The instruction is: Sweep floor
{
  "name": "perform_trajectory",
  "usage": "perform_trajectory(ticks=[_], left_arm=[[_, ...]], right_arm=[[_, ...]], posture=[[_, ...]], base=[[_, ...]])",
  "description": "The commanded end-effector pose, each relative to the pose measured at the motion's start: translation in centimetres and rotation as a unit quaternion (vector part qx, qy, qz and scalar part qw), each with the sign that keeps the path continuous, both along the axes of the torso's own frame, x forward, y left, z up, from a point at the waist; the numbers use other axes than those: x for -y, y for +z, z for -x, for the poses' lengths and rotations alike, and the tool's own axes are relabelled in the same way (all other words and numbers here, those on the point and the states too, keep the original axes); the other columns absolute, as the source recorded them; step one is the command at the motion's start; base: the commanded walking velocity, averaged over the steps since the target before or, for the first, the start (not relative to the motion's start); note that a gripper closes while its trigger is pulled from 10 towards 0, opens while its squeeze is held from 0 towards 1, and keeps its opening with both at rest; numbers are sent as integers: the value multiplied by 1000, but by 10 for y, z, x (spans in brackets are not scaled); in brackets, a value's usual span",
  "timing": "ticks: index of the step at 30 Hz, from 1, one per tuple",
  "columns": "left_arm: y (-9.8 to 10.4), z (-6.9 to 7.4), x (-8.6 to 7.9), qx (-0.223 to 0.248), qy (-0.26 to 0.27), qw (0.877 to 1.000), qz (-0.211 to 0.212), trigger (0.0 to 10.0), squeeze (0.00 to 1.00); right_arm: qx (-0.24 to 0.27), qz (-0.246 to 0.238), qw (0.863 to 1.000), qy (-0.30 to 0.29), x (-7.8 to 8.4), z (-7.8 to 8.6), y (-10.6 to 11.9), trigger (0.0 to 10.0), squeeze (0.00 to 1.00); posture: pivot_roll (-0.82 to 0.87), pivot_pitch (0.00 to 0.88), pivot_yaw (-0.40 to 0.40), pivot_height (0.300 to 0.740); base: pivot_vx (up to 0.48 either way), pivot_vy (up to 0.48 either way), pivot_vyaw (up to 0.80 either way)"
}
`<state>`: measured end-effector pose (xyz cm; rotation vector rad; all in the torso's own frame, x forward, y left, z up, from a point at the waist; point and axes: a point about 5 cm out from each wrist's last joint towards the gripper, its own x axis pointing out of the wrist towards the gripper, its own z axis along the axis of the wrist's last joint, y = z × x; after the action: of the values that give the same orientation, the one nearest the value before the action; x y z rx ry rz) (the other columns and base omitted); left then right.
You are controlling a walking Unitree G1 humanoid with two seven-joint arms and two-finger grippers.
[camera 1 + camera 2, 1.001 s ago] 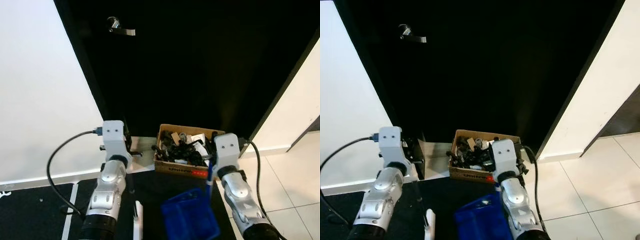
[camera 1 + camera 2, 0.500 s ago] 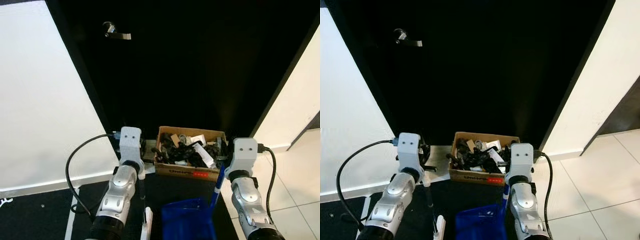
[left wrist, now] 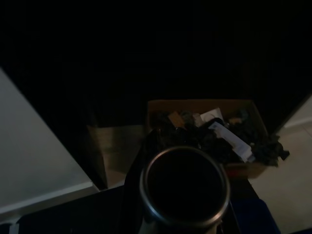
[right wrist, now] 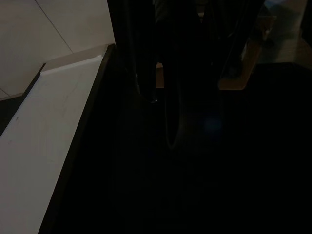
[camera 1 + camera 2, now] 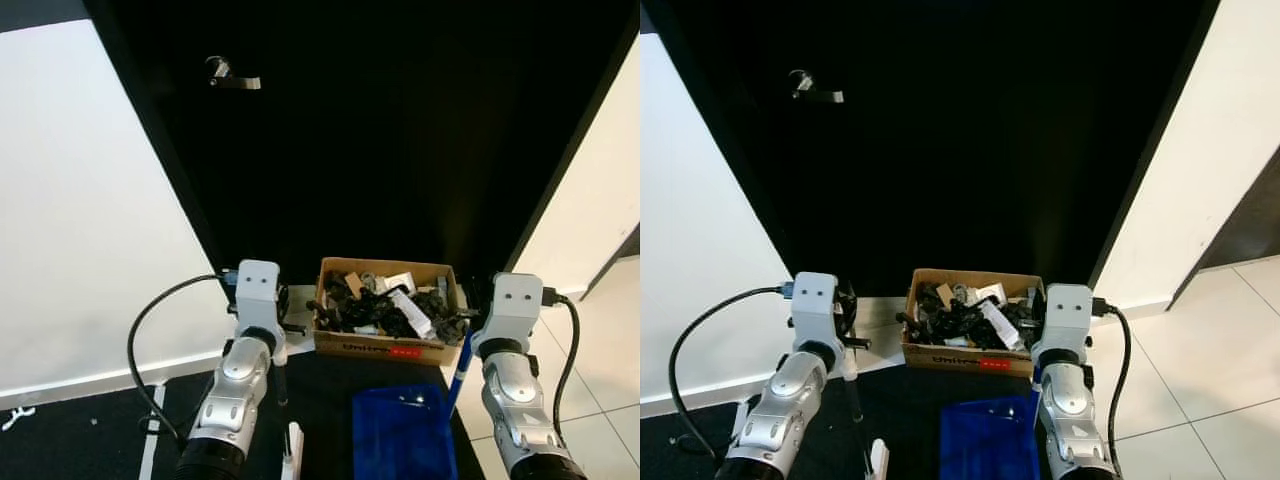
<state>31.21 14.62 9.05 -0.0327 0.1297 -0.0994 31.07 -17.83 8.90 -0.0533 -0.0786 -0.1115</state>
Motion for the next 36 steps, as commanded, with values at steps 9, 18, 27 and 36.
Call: perform_trajectory(ticks=[9, 18, 27, 36], left_arm=[[0, 2, -8, -6, 24, 1000, 11, 10000, 0], [5, 4, -4, 2, 36, 999, 23, 10000, 0], [4, 5, -10, 4, 52, 999, 8, 10000, 0], [4, 1, -7, -3, 54, 999, -5, 10000, 0]], right_arm=[[12, -3, 1000, 11, -5, -3, 3, 10000, 0], [12, 4, 1000, 26, -12, -4, 3, 10000, 0], [13, 0, 999, 42, -20, -6, 5, 10000, 0], [14, -11, 999, 36, -20, -10, 7, 10000, 0]], posture=[[-79, 55, 81, 740], [-68, 61, 62, 740], [-61, 52, 33, 740], [-56, 51, 34, 740]], base=[[0, 0, 0], [0, 0, 0], [0, 0, 0], [0, 0, 0]])
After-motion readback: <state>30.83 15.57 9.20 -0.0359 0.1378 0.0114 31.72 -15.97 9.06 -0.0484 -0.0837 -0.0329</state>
